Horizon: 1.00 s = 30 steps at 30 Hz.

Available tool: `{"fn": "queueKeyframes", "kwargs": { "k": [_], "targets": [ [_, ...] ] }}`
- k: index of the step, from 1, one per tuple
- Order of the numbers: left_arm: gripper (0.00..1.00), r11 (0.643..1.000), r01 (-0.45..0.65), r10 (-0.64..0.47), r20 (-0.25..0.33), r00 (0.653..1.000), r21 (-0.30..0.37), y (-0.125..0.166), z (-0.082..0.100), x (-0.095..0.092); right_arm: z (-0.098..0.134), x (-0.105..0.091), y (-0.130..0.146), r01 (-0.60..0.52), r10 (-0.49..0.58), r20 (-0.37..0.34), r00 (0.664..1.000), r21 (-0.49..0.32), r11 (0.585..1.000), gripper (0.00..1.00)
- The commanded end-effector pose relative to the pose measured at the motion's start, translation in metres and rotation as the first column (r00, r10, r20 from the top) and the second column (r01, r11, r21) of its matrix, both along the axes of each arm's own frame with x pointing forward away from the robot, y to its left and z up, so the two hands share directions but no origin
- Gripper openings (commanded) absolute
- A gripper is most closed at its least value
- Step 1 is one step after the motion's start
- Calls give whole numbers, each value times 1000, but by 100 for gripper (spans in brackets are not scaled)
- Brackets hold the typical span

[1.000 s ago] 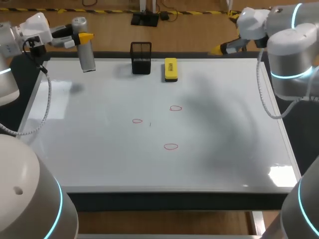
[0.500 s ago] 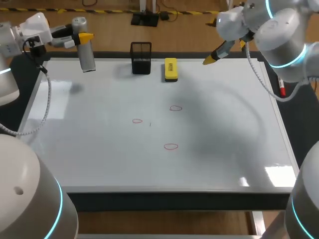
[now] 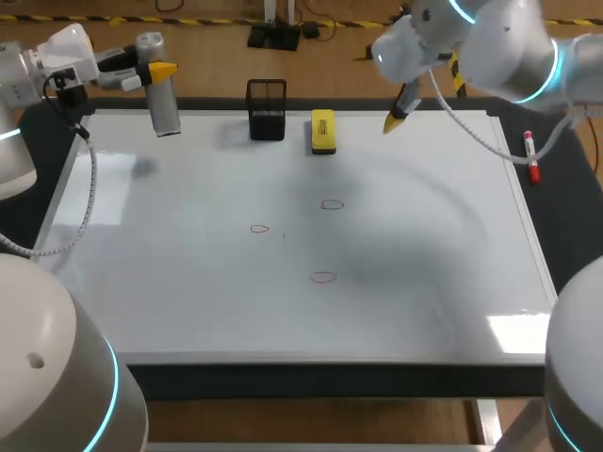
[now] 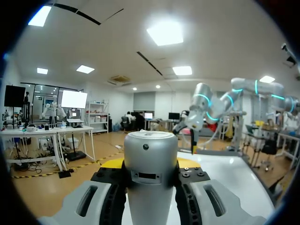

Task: Pick up the inspection probe, press it on each red-marked spot on the whiteboard one by one, put down the probe, pick up the eraser, and wipe off all the red marks.

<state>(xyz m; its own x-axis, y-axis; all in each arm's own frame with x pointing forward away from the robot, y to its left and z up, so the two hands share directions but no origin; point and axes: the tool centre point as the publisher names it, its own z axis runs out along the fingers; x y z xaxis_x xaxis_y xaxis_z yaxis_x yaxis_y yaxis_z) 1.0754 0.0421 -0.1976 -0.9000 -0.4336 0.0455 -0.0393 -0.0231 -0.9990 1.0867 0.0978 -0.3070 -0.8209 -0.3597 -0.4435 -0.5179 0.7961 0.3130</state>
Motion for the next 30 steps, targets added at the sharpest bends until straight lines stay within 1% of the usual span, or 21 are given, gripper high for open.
{"fn": "queueKeyframes", "kwargs": {
  "k": [1, 20, 21, 23, 24, 25, 29, 30],
  "targets": [
    [0, 1000, -3, 3, 1, 1000, 0, 0, 1, -1, 9, -3, 0, -386, 379, -120, 918, -492, 780, 100],
    [0, 1000, -3, 3, 1, 1000, 0, 0, 1, -1, 9, -3, 0, -386, 379, -120, 918, -492, 780, 100],
    [0, 1000, -3, 3, 1, 1000, 0, 0, 1, -1, 0, -2, 6, -445, 422, -165, 892, -491, 749, 100],
    [0, 1000, -3, 3, 1, 1000, 0, 0, 1, -1, -9, -4, 10, -494, 461, -198, 865, -496, 714, 100],
    [0, 1000, -3, 3, 1, 1000, 0, 0, 1, -1, -14, -4, 10, -517, 485, -203, 850, -489, 702, 100],
    [0, 1000, -3, 3, 1, 1000, 0, 0, 1, -1, -17, -4, 10, -524, 494, -200, 846, -481, 703, 100],
    [0, 1000, -3, 3, 1, 1000, 0, 0, 1, -1, -28, -4, 12, -606, 585, -213, 782, -474, 638, 100],
    [0, 1000, -3, 3, 1, 1000, 0, 0, 1, -1, -32, -5, 14, -633, 617, -209, 758, -465, 620, 100]
  ]
}}
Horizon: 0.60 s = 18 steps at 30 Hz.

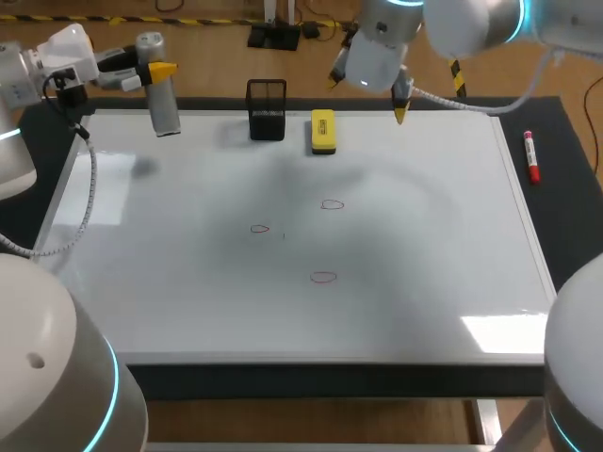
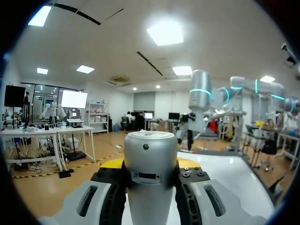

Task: Pick up the inspection probe, press it on each red-marked spot on the whiteboard one by one, put down the probe, pick up the eraser, and wipe off all the red marks.

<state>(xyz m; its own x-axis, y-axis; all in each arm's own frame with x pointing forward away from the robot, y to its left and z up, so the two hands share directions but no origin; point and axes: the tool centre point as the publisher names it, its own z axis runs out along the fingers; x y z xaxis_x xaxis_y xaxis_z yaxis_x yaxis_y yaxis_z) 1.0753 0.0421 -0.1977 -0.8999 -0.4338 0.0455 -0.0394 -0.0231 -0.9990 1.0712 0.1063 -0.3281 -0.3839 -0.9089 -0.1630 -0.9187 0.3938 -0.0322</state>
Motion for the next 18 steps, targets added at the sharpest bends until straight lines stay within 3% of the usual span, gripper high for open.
{"fn": "queueKeyframes", "kwargs": {
  "k": [1, 6, 13, 18],
  "targets": [
    [0, 1000, -3, 3, 1, 1000, 0, 0, 1, -1, -14, 11, 7, -106, 95, -97, 991, -111, 988, 100],
    [0, 1000, -3, 3, 1, 1000, 0, 0, 1, -1, -26, 12, 17, -209, 195, -120, 974, -121, 970, 100],
    [0, 1000, -3, 3, 1, 1000, 0, 0, 1, -1, -37, 12, 30, -322, 312, -99, 945, -103, 941, 100],
    [0, 1000, -3, 3, 1, 1000, 0, 0, 1, -1, -47, 13, 34, -352, 344, -88, 935, -117, 929, 100]
  ]
}}
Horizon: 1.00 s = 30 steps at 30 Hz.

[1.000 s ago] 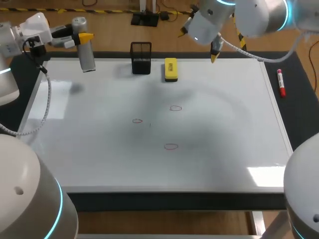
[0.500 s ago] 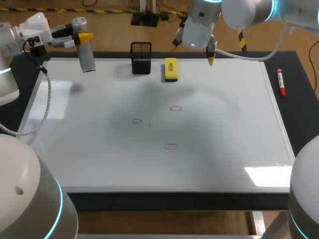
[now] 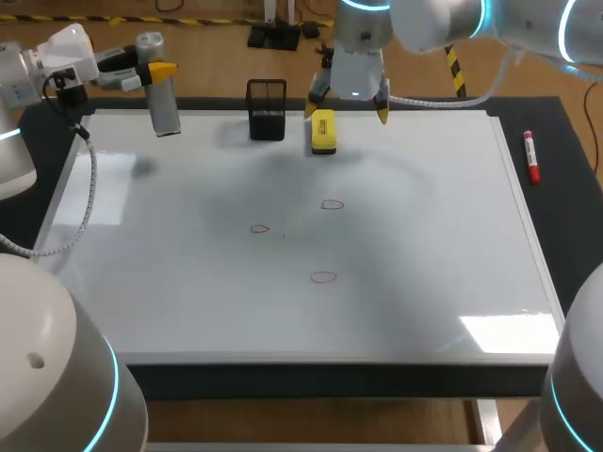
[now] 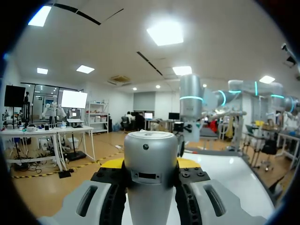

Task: Pick up the inspection probe, press it on each red-marked spot on the whiteboard one by one, put down the probe, pick up the eraser, and wipe off all the red marks.

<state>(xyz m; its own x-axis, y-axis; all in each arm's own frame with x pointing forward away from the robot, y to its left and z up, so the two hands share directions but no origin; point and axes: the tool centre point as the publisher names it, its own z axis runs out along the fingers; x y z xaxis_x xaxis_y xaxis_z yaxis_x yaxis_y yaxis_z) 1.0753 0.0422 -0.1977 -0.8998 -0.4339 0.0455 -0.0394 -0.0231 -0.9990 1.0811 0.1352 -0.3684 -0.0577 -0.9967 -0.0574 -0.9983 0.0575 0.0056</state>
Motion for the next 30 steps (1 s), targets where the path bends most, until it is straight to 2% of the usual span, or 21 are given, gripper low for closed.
{"fn": "queueKeyframes", "kwargs": {
  "k": [1, 20, 30],
  "targets": [
    [0, 1000, -2, 2, 1, 1000, 0, 0, 1, -1, -8, 3, 5, -11, 11, 0, 1000, -38, 999, 100],
    [0, 1000, -2, 2, 1, 1000, 0, 0, 1, -1, -41, 15, 19, -11, 10, -22, 1000, -18, 1000, 100],
    [0, 1000, -2, 2, 1, 1000, 0, 0, 1, -1, -46, 19, 24, -46, 46, -11, 999, -48, 998, 100]
  ]
}}
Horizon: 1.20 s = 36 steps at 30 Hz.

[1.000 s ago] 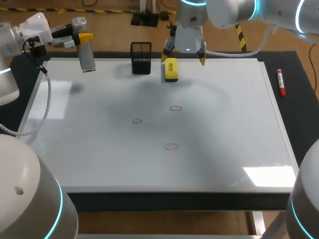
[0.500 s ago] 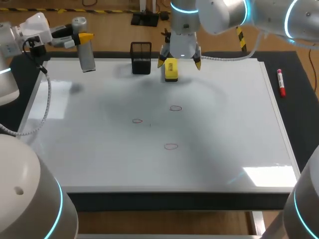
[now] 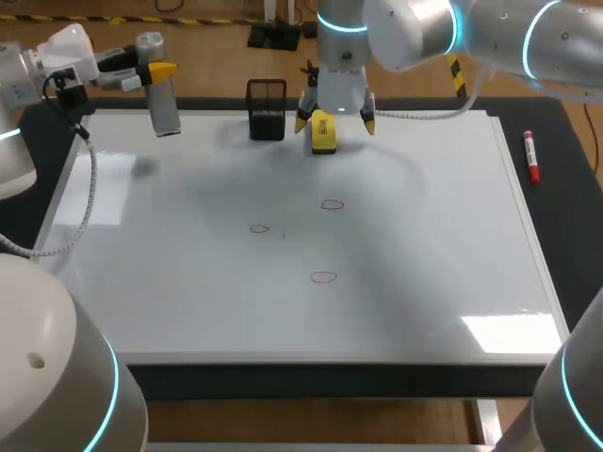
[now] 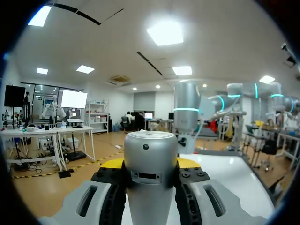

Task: Pick up the inspection probe, press it on each red-marked spot on the whiteboard one by one, put down the probe, pick up the eraser, and wipe off all the red marks.

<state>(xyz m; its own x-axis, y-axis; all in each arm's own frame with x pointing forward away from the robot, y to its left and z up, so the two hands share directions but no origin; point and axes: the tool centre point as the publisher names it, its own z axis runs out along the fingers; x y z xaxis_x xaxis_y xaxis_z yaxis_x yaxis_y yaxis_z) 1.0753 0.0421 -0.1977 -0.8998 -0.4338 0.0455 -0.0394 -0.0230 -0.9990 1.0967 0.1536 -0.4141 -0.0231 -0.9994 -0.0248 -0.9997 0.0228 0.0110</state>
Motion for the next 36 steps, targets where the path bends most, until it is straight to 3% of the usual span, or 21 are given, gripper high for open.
{"fn": "queueKeyframes", "kwargs": {
  "k": [1, 28, 30, 31, 33, 34, 36],
  "targets": [
    [0, 1000, -3, 3, 1, 1000, 0, 0, 1, -1, 0, 4, 6, -17, 17, -2, 1000, -22, 1000, 100],
    [0, 1000, -3, 3, 1, 1000, 0, 0, 1, -1, -8, 19, 5, -57, 57, -1, 998, -48, 997, 100],
    [0, 1000, -3, 3, 1, 1000, 0, 0, 1, -1, -8, 19, 5, -58, 58, -2, 998, -47, 997, 47],
    [0, 1000, -3, 3, 1, 1000, 0, 0, 1, -1, -9, 19, 5, -58, 58, -2, 998, -47, 997, 39],
    [0, 1000, -3, 3, 1, 1000, 0, 0, 1, -1, -9, 19, 5, -58, 58, -3, 998, -45, 997, 5],
    [0, 1000, -3, 3, 1, 1000, 0, 0, 1, -1, -10, 19, 5, -57, 57, -3, 998, -43, 997, 0],
    [0, 1000, -3, 3, 1, 1000, 0, 0, 1, -1, -10, 18, 4, -60, 60, -3, 998, -36, 998, 0]
  ]
}}
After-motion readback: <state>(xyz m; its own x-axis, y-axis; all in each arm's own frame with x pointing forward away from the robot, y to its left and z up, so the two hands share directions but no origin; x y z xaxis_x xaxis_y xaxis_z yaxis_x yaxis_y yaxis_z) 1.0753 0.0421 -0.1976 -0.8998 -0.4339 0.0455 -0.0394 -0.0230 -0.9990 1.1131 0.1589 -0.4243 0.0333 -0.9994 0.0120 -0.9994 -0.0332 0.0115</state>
